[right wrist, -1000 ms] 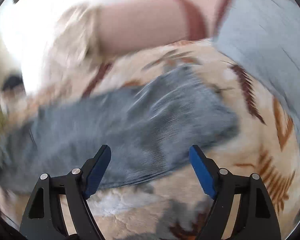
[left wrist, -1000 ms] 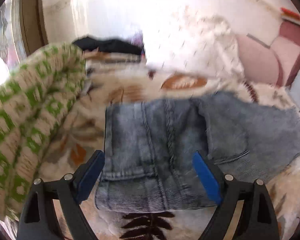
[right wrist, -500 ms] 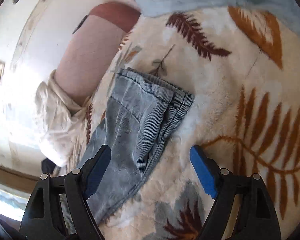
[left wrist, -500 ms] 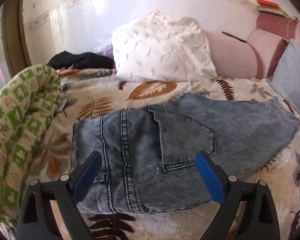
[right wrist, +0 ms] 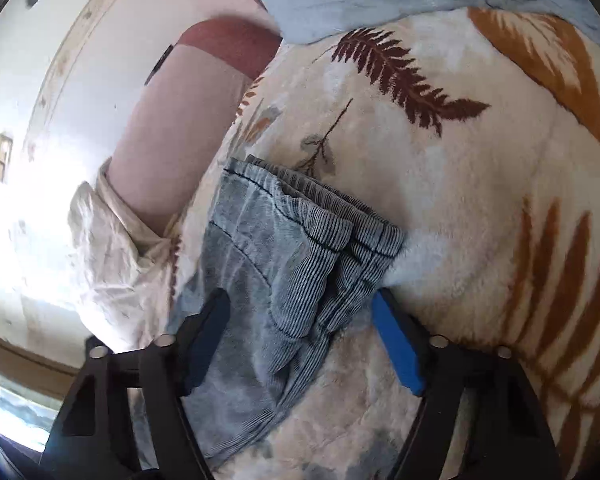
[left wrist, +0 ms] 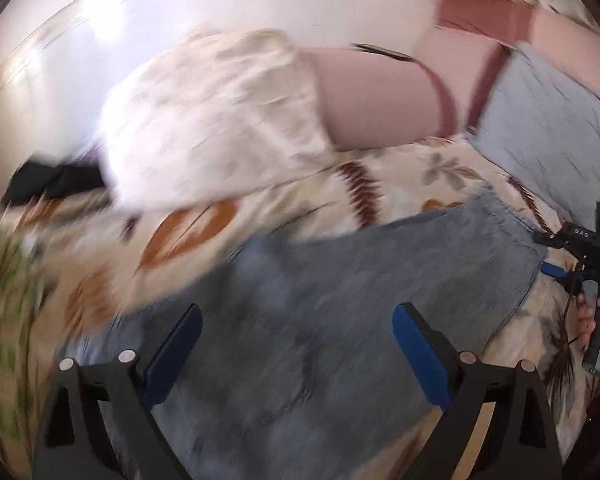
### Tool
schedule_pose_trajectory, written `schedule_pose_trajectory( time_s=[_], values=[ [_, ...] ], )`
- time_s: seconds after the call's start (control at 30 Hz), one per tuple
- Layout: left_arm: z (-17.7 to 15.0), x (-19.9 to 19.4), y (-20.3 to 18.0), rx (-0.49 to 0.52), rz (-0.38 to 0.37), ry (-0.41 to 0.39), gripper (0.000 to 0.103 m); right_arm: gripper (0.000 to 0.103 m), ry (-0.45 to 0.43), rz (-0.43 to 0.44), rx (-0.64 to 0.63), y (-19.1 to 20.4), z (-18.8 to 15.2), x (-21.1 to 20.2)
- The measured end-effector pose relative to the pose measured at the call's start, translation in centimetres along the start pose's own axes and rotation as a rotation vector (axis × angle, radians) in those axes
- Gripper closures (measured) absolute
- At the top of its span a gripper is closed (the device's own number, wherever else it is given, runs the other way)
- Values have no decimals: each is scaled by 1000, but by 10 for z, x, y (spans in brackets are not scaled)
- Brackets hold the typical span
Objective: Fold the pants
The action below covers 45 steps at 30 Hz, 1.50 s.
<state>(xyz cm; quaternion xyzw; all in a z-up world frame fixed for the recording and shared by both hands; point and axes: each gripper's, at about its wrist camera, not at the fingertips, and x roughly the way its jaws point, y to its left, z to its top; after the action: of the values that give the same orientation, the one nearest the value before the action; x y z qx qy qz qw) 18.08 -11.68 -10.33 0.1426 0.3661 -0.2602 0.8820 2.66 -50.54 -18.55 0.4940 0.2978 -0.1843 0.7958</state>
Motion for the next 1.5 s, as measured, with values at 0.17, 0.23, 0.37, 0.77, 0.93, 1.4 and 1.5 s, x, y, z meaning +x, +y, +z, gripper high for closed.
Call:
schedule_pose_trajectory(
  time_s=[0.17, 0.23, 0.37, 0.77, 0.93, 1.4, 1.5],
  values=[
    [60, 63, -64, 127, -178, 99, 5, 77, 5, 6, 42, -12, 8, 6],
    [79, 91, -90, 145, -240, 137, 5, 81, 17, 42, 73, -20, 10, 6],
    [106, 135, -139, 163, -336, 196, 5, 82, 19, 65, 87, -22, 11, 5],
    [153, 218, -247, 224, -529, 352, 7, 84, 45, 101, 165, -31, 12, 7],
    [148, 232, -265, 268, -547, 405, 9, 84, 49, 101, 170, -30, 12, 6],
    [142, 247, -268, 257, -605, 395, 56, 73, 37, 98, 161, -24, 12, 9],
    [141, 242, -271, 295, -609, 377, 64, 64, 28, 97, 140, -18, 12, 8]
  ],
)
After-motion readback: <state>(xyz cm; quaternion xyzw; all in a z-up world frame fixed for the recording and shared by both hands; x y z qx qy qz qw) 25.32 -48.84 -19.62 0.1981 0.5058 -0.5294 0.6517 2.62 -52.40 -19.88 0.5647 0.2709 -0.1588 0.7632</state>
